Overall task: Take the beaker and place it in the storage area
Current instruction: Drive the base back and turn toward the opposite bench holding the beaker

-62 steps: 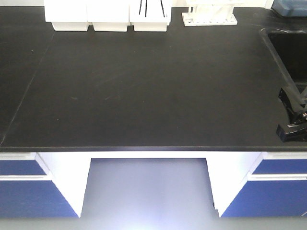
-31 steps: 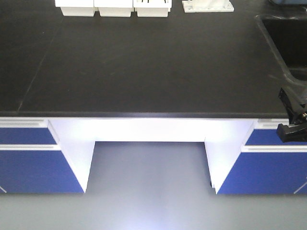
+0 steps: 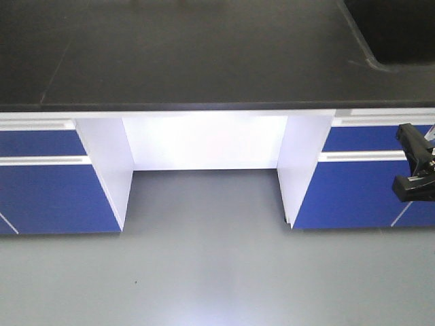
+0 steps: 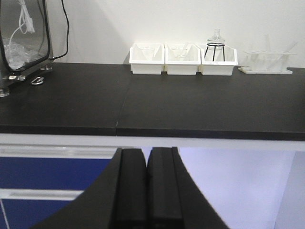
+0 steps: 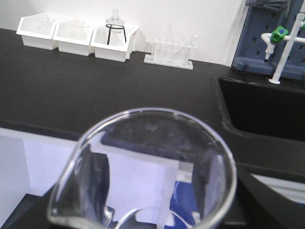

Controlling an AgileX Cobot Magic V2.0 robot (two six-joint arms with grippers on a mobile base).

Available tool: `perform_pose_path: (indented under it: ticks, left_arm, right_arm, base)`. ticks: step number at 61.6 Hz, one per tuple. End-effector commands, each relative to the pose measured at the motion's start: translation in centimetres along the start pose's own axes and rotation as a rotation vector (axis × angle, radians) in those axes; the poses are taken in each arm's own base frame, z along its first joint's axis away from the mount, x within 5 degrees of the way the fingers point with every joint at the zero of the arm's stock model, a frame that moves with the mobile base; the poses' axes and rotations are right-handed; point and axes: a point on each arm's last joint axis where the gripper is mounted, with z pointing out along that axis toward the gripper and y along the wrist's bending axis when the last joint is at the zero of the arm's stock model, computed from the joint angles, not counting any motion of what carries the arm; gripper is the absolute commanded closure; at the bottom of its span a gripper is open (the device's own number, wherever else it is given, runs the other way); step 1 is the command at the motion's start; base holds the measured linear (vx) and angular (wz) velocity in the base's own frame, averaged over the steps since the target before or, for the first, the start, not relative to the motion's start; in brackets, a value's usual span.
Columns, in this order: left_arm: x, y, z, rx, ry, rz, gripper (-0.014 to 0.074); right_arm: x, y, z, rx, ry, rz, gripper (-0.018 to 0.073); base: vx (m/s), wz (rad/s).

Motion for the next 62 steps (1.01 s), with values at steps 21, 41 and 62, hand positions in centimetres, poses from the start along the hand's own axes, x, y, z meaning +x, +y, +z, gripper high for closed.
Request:
perform_pose_path:
  ticks: [21, 41, 62]
  left_arm:
    - [-0.10, -0.16, -0.06, 0.028, -0.078, -0.011, 0.0605]
    - [-0.10, -0.16, -0.06, 0.028, -0.078, -0.011, 0.0605]
    - [-0.10, -0.16, -0.06, 0.028, -0.078, -0.011, 0.0605]
  right_arm:
    - [-1.79, 0.08, -0.10, -0.018, -0.112, -0.005, 0.0567]
    - [-1.79, 0.08, -0.10, -0.018, -0.112, -0.005, 0.0567]
    - [-1.80, 0.08, -0.10, -0.018, -0.113, -0.005, 0.0567]
  base:
    - [-0.38, -0.01]
    - [-0.38, 0.02]
    - [-0.34, 0.00]
